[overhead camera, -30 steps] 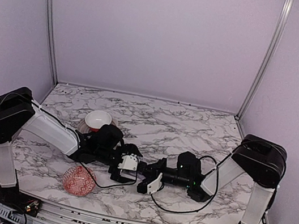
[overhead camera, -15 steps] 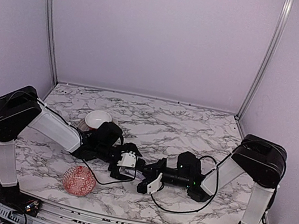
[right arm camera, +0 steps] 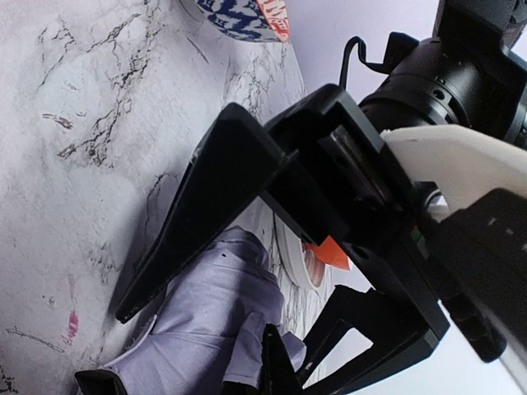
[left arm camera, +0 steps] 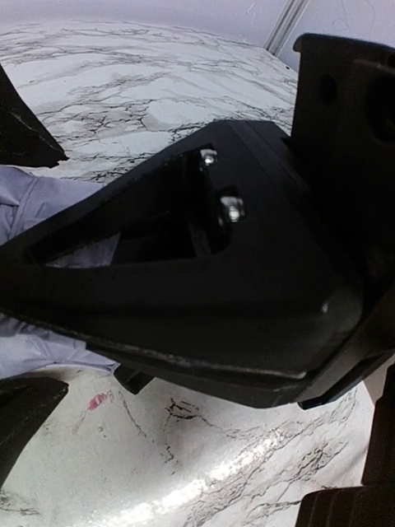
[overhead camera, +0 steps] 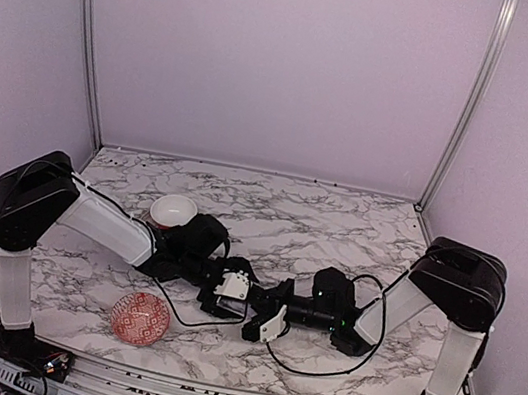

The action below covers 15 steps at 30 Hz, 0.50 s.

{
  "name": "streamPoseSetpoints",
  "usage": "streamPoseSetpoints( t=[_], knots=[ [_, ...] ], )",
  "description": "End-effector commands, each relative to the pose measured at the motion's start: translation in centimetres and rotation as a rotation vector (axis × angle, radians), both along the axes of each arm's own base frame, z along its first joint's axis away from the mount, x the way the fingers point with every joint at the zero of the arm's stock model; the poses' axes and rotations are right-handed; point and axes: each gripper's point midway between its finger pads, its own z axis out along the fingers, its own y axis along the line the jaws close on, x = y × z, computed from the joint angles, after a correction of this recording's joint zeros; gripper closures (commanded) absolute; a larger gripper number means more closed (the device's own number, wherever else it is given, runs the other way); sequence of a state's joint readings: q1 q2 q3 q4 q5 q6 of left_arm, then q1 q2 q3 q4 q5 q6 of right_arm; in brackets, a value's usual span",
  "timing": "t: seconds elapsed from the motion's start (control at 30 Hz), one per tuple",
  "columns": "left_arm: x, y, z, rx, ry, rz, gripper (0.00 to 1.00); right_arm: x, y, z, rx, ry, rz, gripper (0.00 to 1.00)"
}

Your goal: Put away the umbrella

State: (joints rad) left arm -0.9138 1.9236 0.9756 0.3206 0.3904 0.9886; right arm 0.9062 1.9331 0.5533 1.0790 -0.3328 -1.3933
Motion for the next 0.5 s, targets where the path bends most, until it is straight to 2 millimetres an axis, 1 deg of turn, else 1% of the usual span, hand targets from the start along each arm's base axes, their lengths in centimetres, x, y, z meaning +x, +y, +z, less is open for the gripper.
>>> streamPoseSetpoints(
  t=[0.0,0.07,0.1,0.17,0.2,0.33,0.37,0.47],
  knots=[
    [-0.3,1.1,-3.1,0.152,0.047,-0.006,0.15,-1.1,-2.8,-6.8,-0.221,0.143,-0.041,1.0],
    [0.1,1.4,-4.0,0.209,0.062,0.009,0.21,-1.2,-2.7,-6.8,-0.216,0.147,-0.037,1.0],
    [-0.1,1.3,-4.2,0.221,0.07,0.0,0.26,-1.2,-2.7,-6.7,-0.213,0.146,-0.037,1.0],
    [-0.5,1.2,-4.1,0.221,0.077,-0.018,0.46,-1.2,-2.7,-6.8,-0.214,0.145,-0.037,1.0],
    [-0.6,1.2,-4.1,0.219,0.08,-0.022,0.5,-1.1,-2.6,-6.7,-0.212,0.143,-0.039,1.0],
    [-0.8,1.1,-3.8,0.21,0.084,-0.03,0.51,-0.9,-2.6,-6.6,-0.213,0.138,-0.046,1.0],
    [-0.9,1.0,-3.7,0.205,0.091,-0.037,0.54,-0.9,-2.6,-6.6,-0.212,0.137,-0.046,1.0],
    [-0.8,0.7,-3.4,0.191,0.101,-0.025,0.73,-0.9,-2.6,-6.7,-0.215,0.133,-0.048,1.0]
  ],
)
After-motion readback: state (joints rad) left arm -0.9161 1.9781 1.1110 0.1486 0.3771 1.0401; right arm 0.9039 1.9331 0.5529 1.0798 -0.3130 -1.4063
